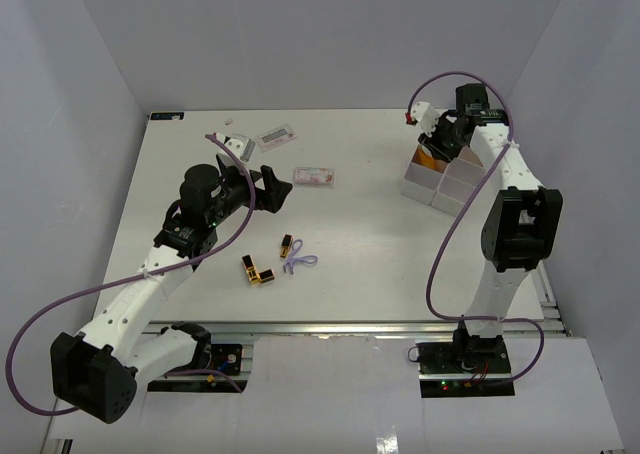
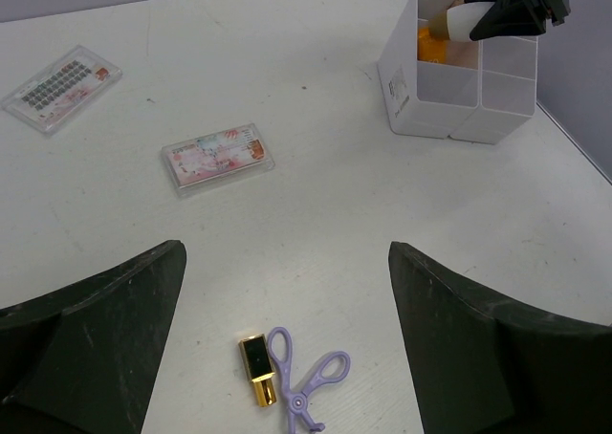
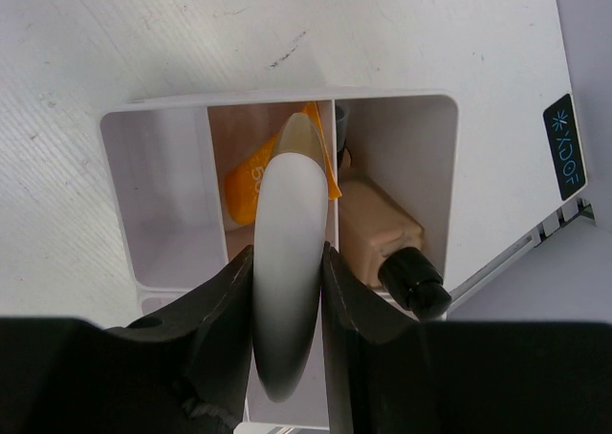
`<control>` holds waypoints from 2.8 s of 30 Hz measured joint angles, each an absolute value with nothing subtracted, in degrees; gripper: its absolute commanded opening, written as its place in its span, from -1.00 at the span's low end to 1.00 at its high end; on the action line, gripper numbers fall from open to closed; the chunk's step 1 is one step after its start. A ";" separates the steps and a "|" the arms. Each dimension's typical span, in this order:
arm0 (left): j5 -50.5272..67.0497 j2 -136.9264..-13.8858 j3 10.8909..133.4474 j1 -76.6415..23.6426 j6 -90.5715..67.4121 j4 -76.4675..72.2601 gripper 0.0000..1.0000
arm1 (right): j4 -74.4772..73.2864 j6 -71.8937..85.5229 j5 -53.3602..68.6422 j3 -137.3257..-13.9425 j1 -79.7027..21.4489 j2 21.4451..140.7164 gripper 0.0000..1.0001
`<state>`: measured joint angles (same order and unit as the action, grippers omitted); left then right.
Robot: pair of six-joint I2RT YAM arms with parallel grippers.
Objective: Organize the makeup
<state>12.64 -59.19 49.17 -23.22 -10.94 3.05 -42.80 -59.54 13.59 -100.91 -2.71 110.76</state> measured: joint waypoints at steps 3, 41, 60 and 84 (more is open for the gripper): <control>12.64 -59.31 49.17 -23.22 -10.92 3.05 0.96 | -43.84 -60.29 13.77 -101.10 -2.76 111.41 -0.55; 13.29 -67.87 49.15 -23.22 -12.62 3.94 0.96 | -40.62 -51.16 29.28 -89.21 -2.57 88.29 0.23; 10.96 -75.95 51.59 -24.02 -23.20 20.03 0.84 | -24.33 -28.00 54.93 -47.64 -1.16 58.15 0.91; -6.90 -86.10 55.23 -33.28 -25.15 33.12 0.25 | -17.31 -24.44 57.67 -42.33 1.91 51.42 0.94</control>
